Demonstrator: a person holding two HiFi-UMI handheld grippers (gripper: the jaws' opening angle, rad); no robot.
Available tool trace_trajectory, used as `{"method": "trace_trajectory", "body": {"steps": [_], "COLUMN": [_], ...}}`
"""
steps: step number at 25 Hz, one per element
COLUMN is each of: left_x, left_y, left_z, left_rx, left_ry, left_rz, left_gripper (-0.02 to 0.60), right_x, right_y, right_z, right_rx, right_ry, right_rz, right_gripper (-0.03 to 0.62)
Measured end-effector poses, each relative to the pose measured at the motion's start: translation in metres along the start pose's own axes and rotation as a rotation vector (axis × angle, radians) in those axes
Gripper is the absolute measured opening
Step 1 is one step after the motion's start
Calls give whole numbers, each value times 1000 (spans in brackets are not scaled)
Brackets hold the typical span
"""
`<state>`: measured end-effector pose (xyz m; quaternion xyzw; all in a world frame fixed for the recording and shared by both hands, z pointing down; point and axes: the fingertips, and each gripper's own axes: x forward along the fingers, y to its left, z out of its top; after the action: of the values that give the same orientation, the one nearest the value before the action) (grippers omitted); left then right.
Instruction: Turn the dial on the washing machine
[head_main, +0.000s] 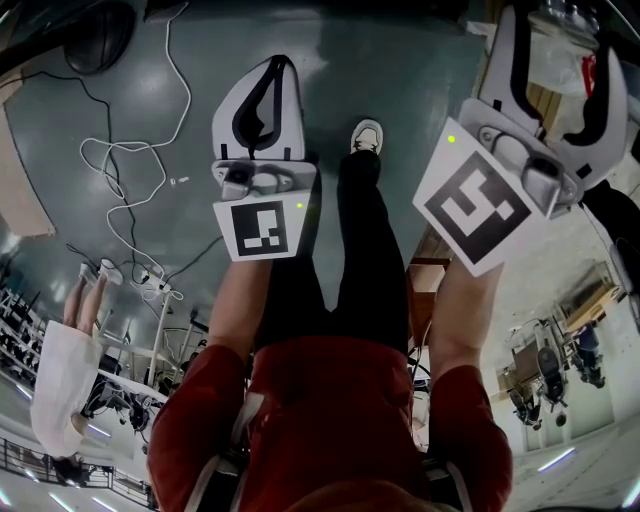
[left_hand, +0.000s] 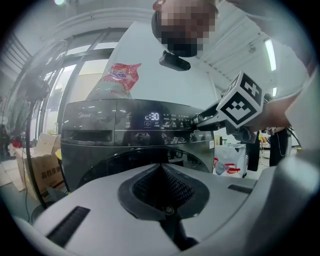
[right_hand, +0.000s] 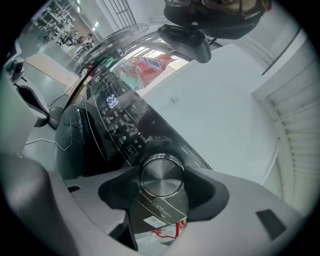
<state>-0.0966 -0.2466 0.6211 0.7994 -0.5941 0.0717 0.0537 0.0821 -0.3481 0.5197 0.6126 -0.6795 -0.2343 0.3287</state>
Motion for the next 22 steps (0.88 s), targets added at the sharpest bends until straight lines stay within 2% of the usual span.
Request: {"method": "trace_trajectory", "body": {"steps": [7, 14, 22], "left_x": [2, 0, 0], "left_y": [-2, -1, 0], "left_z": [-5, -5, -3], "left_rx": [4, 9, 9], "left_ry": [11, 4, 1], "left_rz": [7, -1, 0], "left_gripper": [9, 9, 9], "right_x": [1, -2, -1], "right_y": [-5, -2, -3], "right_z": [-3, -4, -3], "right_rx": [152, 411, 448], "right_ry": [-5, 2, 0], "right_rz": [51, 102, 101], "right_gripper": [276, 276, 276]}}
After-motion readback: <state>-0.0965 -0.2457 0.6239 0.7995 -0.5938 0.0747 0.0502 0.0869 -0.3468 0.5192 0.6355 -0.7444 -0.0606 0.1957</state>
